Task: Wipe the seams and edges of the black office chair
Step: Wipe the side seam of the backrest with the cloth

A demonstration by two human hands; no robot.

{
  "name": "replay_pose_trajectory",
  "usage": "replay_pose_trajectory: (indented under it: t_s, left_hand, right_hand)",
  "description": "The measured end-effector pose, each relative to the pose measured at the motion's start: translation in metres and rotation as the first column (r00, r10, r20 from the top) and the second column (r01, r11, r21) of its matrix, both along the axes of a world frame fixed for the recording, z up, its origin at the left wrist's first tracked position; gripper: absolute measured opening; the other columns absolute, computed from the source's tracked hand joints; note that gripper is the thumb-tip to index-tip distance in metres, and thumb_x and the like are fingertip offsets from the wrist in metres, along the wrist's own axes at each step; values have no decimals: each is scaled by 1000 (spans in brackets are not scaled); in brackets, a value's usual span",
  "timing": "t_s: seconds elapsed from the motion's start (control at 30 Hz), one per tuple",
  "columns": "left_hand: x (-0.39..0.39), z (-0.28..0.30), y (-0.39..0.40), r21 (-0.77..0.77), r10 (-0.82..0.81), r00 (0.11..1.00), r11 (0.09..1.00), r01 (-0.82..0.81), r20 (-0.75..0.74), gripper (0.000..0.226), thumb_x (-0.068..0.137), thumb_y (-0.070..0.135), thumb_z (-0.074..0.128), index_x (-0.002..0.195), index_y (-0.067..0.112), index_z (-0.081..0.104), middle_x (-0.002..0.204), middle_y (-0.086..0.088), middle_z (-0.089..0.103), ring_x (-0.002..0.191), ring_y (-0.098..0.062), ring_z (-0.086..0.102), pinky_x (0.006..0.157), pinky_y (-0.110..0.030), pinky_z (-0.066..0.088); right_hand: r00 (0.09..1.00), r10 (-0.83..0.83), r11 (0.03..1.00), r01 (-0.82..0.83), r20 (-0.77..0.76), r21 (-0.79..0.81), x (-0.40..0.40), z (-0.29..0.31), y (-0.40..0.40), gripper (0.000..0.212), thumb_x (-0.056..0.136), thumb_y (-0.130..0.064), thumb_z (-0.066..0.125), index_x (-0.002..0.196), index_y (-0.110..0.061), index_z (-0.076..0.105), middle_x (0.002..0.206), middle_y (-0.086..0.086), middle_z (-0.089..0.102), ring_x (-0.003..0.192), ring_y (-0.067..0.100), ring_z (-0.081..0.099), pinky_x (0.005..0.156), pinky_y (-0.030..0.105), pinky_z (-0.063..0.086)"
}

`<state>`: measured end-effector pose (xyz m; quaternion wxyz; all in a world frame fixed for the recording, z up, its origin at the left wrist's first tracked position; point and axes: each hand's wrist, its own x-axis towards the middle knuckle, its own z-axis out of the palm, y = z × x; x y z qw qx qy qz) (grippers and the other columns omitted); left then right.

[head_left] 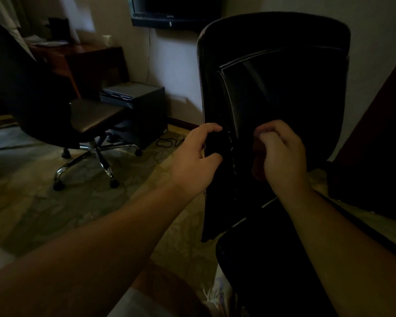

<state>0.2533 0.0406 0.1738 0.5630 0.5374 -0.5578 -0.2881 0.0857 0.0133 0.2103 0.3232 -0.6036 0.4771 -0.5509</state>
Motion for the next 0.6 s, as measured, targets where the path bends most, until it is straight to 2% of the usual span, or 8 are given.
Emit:
replay_pose_trajectory:
  t_s: [0.07, 0.13, 0.2, 0.23, 0.3, 0.37, 0.47, 0.6]
  left_hand:
    - [1, 1, 0, -13, 0, 1000, 1000, 1, 11, 56, 74, 19, 64, 121, 48, 58, 127, 9, 60, 116, -18, 62, 96, -51, 55]
    - [2, 2, 1, -6, -15, 1000, 1000, 15, 8, 55, 74, 18, 64, 120, 47, 58, 127, 9, 60, 116, -17, 62, 96, -50, 55]
    - [4, 5, 2, -3, -37, 999, 999, 37, -1, 53, 74, 17, 64, 118, 46, 61, 128, 6, 59, 116, -18, 62, 96, -49, 56]
    - [7, 8, 2, -17, -45, 999, 999, 45, 8, 52, 74, 17, 65, 118, 45, 62, 128, 5, 59, 116, -18, 63, 96, -49, 56]
    - [12, 19, 1, -85, -38, 998, 995, 43, 56, 52, 75, 16, 65, 118, 45, 62, 129, 2, 59, 117, -19, 62, 96, -48, 56]
    - [16, 34, -3, -137, -41, 999, 990, 44, 29, 51, 76, 12, 64, 115, 46, 63, 133, -1, 55, 118, -22, 62, 94, -47, 57]
    - [13, 46, -8, -107, -85, 996, 990, 88, 26, 50, 77, 10, 63, 119, 37, 62, 126, -3, 59, 108, -22, 67, 88, -48, 60]
    - [10, 43, -9, -87, -62, 998, 994, 63, 21, 47, 76, 10, 61, 116, 33, 61, 118, -4, 63, 98, -24, 70, 81, -53, 60]
  right_hand:
    - [998, 0, 999, -2, -65, -35, 1, 0, 0, 17, 94, -24, 51, 84, -20, 64, 73, -15, 62, 64, -7, 57, 53, 10, 43]
    - [980, -46, 997, 33, -191, -72, 2, -1, 0, 8, 95, -24, 56, 101, -22, 60, 87, -17, 59, 73, -10, 56, 55, 2, 39]
    - [962, -83, 995, 65, -259, -78, 3, -4, 0, 30, 92, -27, 64, 119, -21, 52, 100, -13, 56, 81, -3, 55, 59, 3, 39]
    - [957, -89, 994, 69, -276, -80, 3, -5, 0, 36, 90, -28, 67, 122, -20, 52, 103, -9, 57, 86, 1, 56, 62, 4, 39]
    - [950, -90, 994, 67, -297, -87, 3, -5, -1, 33, 88, -29, 70, 116, -19, 57, 102, -6, 62, 88, 6, 60, 65, 8, 41]
    - [944, -85, 993, 55, -320, -102, 1, -5, -4, 23, 88, -27, 71, 106, -19, 60, 98, -7, 65, 85, 4, 61, 65, 6, 42]
    - [933, -108, 986, 58, -343, -154, 1, -2, -7, 10, 89, -25, 69, 92, -21, 60, 87, -10, 63, 78, -1, 59, 64, 7, 43]
    - [903, -37, 987, -34, -428, -155, 9, -5, -2, 7, 87, -21, 69, 90, -19, 62, 83, -11, 63, 76, 0, 60, 70, 18, 49]
